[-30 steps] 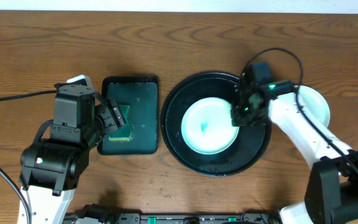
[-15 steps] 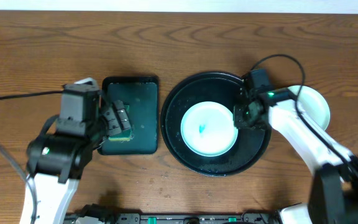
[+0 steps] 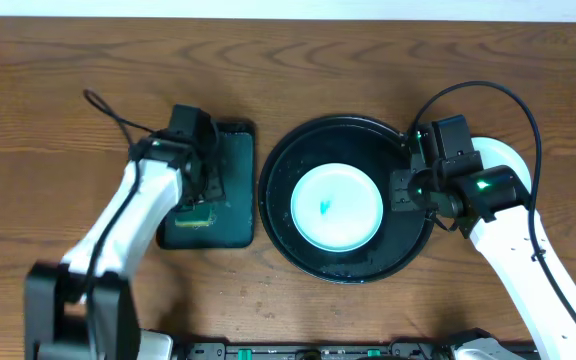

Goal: Clean dirty plates on tray and stack at the side
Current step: 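Grasp the sponge with the left gripper and lift it from the tray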

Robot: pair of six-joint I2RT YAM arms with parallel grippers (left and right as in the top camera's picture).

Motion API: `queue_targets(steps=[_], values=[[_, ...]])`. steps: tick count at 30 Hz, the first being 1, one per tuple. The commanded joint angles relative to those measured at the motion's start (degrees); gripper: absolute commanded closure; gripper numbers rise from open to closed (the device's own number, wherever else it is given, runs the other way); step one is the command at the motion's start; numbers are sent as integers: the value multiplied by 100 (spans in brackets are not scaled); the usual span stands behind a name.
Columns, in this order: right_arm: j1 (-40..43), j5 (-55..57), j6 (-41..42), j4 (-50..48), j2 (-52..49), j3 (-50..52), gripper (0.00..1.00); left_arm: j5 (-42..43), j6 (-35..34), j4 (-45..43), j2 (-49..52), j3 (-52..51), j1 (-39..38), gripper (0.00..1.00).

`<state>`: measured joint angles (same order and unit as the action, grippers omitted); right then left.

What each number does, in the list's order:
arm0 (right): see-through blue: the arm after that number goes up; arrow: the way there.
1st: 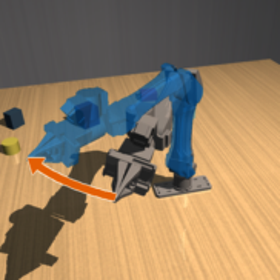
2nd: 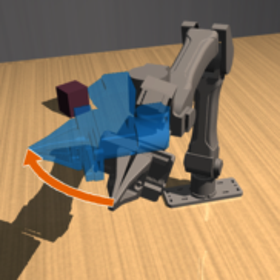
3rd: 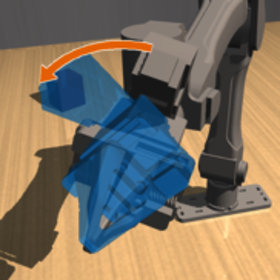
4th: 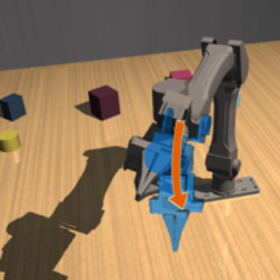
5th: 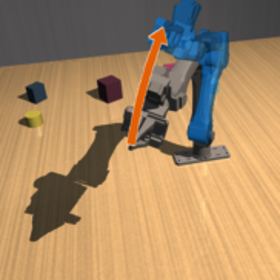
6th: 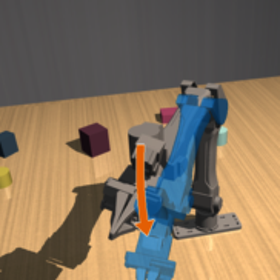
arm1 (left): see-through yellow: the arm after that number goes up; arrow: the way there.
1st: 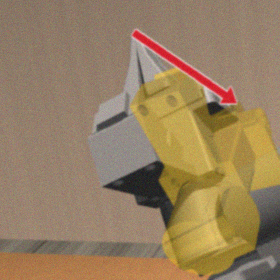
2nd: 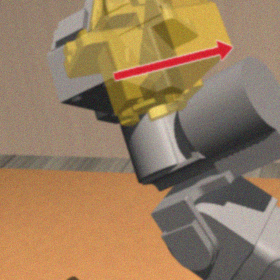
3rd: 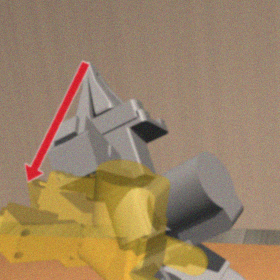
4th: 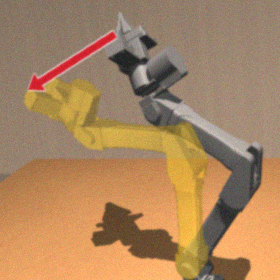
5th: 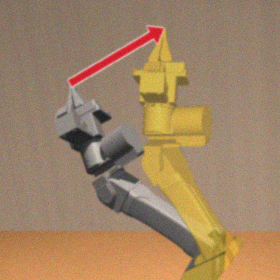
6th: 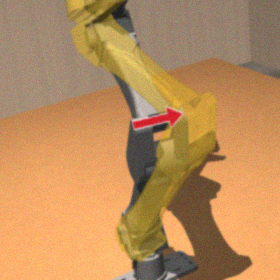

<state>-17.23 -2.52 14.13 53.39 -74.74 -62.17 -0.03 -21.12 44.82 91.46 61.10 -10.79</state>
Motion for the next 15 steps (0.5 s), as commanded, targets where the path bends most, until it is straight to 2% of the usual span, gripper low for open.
queue_targets(steps=[1,2,7,11,13,14,15], values=[[-57,46,-90,31,-31,61,66,-264,28,-295,393,-35,229,51],[-61,4,-90,33,-31,94,66,-308,28,-431,507,-35,315,54],[-61,-208,-90,28,-31,199,67,-267,28,-741,1014,-35,660,55],[-61,-205,-90,46,-31,203,67,417,46,-741,1272,-35,750,71],[-61,-205,-90,11,-33,203,67,522,57,-745,1263,-31,750,81],[-61,-205,-87,-11,-33,203,68,544,68,-737,1252,-15,750,91],[-61,-205,-52,-26,-33,203,68,588,101,-686,1239,9,750,92]])
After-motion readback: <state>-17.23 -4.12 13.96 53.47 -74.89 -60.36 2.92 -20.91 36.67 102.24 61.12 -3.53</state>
